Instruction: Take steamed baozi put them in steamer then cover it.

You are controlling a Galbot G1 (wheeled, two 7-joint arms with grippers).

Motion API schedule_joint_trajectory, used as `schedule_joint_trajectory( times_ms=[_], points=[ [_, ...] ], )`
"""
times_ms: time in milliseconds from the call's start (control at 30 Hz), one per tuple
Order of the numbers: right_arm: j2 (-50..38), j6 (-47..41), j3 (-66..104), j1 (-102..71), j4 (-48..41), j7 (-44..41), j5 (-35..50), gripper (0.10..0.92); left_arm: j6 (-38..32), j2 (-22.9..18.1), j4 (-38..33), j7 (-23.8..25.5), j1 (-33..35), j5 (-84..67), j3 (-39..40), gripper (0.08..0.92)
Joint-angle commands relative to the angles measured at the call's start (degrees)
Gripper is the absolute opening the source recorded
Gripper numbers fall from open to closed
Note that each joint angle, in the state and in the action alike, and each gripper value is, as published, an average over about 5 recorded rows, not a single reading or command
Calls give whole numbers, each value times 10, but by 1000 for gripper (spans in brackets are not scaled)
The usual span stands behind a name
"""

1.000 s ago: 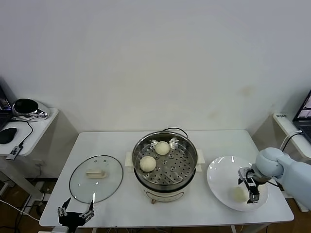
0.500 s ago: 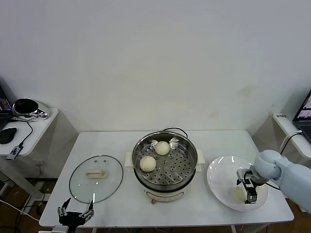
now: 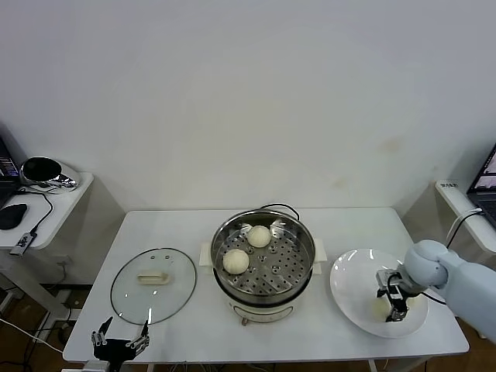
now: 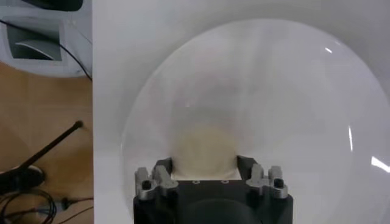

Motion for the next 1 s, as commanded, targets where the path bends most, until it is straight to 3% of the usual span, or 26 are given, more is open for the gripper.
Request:
schedule_joint_trajectory(
  times_ms=[33,300,467,667,767,1000],
  points=[
    [-14,-1,0,39,14,1,20,636,1,-3,0,0,-4,1,3,823],
    [-9,0,-132,315,23,-37,116,636,-1,-9,8,-5,-18,6,9,823],
    [72,-7,-202,464,1,-42,217,636,-3,-12,7,-8,-19,14,8,823],
    [191,16,-213,519,-32,-53,283,632,-6,-17,-9,-11,-12,14,4,823],
    [242,68,-230,538,-57,-71,297,631,-5,-21,-21,-11,-9,11,3,823],
    [326,305,-279,540,-90,-79,284,633,-4,-33,-49,-11,-6,11,2,823]
  ],
)
